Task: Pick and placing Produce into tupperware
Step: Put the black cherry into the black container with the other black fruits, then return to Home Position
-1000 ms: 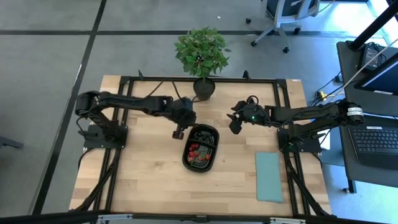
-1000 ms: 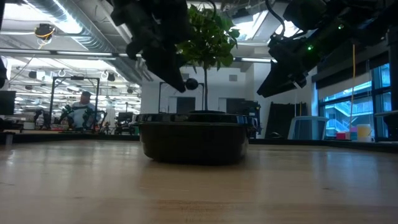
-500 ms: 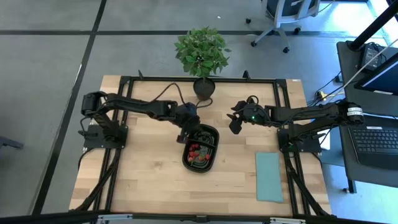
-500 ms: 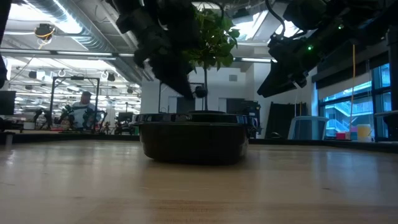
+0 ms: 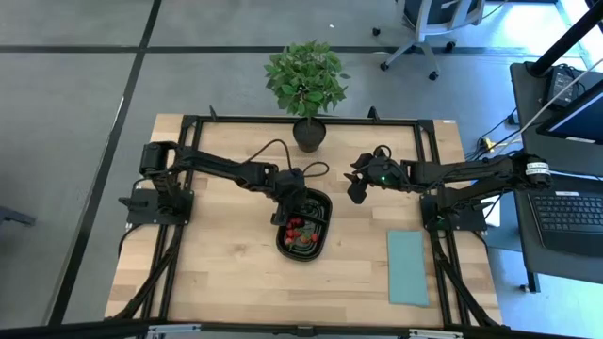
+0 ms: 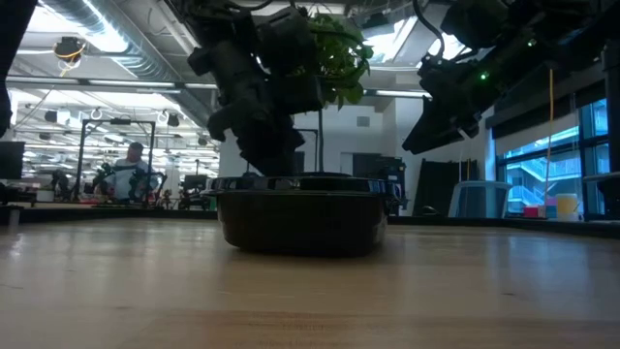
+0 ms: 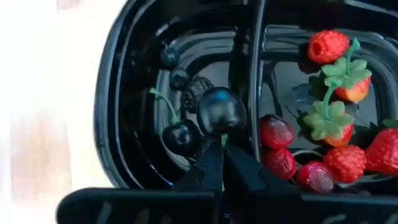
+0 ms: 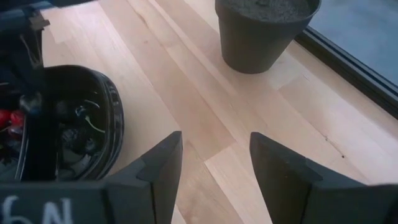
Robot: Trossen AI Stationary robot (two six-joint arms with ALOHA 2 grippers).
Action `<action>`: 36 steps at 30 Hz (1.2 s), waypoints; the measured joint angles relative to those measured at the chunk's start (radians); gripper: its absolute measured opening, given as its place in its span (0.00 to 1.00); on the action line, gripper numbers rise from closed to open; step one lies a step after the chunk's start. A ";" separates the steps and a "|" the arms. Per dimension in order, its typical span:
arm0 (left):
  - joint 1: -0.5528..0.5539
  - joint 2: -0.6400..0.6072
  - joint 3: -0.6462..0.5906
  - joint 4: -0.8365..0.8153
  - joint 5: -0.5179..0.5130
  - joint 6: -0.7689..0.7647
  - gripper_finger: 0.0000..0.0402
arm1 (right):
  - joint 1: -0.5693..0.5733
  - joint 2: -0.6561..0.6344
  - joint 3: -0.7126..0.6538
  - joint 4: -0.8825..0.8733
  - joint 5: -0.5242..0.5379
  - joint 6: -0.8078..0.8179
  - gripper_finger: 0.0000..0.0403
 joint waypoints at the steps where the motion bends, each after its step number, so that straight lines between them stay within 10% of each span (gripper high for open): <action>1: -0.003 0.001 0.000 -0.002 -0.001 -0.005 0.00 | 0.000 0.000 0.000 0.001 0.000 0.000 0.47; 20: -0.006 -0.003 0.000 -0.044 -0.004 -0.003 0.01 | 0.000 0.000 0.000 0.002 0.000 -0.002 0.47; 36: 0.008 -0.080 0.002 -0.032 -0.085 -0.052 0.26 | 0.000 0.000 0.000 0.004 0.000 -0.002 0.47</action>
